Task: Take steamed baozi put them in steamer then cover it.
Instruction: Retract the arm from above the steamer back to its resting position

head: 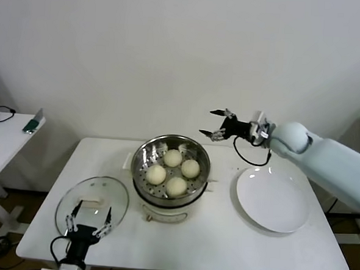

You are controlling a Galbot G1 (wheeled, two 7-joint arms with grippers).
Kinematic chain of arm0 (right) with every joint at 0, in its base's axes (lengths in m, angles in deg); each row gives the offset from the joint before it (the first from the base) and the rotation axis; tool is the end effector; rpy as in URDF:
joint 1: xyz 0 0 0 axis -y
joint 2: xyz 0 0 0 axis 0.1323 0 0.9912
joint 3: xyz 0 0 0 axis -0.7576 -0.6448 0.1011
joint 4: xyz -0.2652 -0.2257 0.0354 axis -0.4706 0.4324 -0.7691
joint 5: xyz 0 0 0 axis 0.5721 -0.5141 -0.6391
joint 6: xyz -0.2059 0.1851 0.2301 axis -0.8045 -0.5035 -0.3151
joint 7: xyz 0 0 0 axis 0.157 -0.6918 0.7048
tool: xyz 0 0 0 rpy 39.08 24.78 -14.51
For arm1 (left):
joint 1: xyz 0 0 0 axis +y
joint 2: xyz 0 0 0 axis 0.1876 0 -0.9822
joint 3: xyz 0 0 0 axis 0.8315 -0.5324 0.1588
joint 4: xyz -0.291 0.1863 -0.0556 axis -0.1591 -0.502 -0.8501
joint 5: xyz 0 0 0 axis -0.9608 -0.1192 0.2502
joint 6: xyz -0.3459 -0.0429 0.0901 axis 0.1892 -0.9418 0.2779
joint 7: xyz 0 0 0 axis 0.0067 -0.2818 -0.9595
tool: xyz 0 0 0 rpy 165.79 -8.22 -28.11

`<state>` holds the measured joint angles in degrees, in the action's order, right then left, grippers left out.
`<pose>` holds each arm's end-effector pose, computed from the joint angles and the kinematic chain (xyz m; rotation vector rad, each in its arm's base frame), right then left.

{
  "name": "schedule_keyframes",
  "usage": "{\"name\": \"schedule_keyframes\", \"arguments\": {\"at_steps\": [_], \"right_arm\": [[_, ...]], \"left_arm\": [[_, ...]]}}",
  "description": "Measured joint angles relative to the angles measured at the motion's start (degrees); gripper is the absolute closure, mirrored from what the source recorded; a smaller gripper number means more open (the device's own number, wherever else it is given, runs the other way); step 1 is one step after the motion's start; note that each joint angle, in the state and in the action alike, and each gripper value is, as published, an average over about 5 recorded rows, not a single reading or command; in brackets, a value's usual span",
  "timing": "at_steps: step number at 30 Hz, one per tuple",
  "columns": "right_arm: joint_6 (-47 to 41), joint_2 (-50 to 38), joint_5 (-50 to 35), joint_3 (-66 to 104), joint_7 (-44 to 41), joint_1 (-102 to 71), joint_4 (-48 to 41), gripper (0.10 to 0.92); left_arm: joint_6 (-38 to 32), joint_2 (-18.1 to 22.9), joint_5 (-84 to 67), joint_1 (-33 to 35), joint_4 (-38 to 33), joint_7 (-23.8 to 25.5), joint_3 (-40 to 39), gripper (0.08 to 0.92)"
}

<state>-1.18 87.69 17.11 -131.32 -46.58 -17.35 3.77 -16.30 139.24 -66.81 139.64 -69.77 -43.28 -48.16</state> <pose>0.5007 -0.0922 -0.1359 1.2933 -2.6698 0.7159 0.1343 0.0596 -0.3482 0.0305 -2.9471 -0.5627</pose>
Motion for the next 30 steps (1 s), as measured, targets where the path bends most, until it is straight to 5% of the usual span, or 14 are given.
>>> {"name": "schedule_keyframes", "arguments": {"at_steps": [13, 30], "right_arm": [[-1.94, 0.27, 5.69, 40.66, 4.81, -37.15, 9.85, 0.203], [-3.57, 13.84, 14.42, 75.25, 7.39, -71.13, 17.88, 0.203]], "left_arm": [[3.06, -1.35, 9.49, -0.55, -2.93, -1.33, 3.02, 0.177], [6.32, -5.87, 46.38, -2.23, 0.58, 1.82, 3.81, 0.177]]}}
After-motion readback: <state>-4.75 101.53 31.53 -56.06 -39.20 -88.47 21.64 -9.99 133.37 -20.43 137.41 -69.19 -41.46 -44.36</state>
